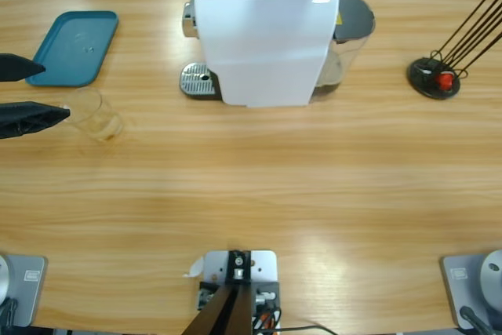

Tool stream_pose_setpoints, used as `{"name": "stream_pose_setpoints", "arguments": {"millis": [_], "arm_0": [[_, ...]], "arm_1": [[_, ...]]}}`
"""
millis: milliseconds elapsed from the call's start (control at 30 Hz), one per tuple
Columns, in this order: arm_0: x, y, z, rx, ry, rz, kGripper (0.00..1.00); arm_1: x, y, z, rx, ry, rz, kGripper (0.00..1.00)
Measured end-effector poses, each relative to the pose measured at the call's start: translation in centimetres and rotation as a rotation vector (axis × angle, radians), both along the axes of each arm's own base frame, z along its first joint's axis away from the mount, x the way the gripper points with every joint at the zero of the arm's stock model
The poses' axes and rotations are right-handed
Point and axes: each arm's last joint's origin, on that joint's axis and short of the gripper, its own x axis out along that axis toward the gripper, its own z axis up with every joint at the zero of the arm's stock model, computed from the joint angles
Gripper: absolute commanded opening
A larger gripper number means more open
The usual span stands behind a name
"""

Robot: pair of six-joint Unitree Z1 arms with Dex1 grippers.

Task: Pour coffee

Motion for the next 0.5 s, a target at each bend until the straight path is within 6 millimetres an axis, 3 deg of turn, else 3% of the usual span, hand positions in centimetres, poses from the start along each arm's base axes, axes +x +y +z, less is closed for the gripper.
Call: {"name": "stream_pose_setpoints", "arguments": {"millis": [367, 500], "arm_0": [[0.0, 0.0, -0.1, 0.002, 0.004, 0.000, 0.996], [0.0, 0.0, -0.2, 0.003, 0.005, 0.000, 0.996]], "arm_1": [[0.1, 3.2, -0.5, 0.021, 0.016, 0.057, 0.000], [0.6, 4.3, -1.9, -0.002, 0.046, 0.071, 0.000]]}}
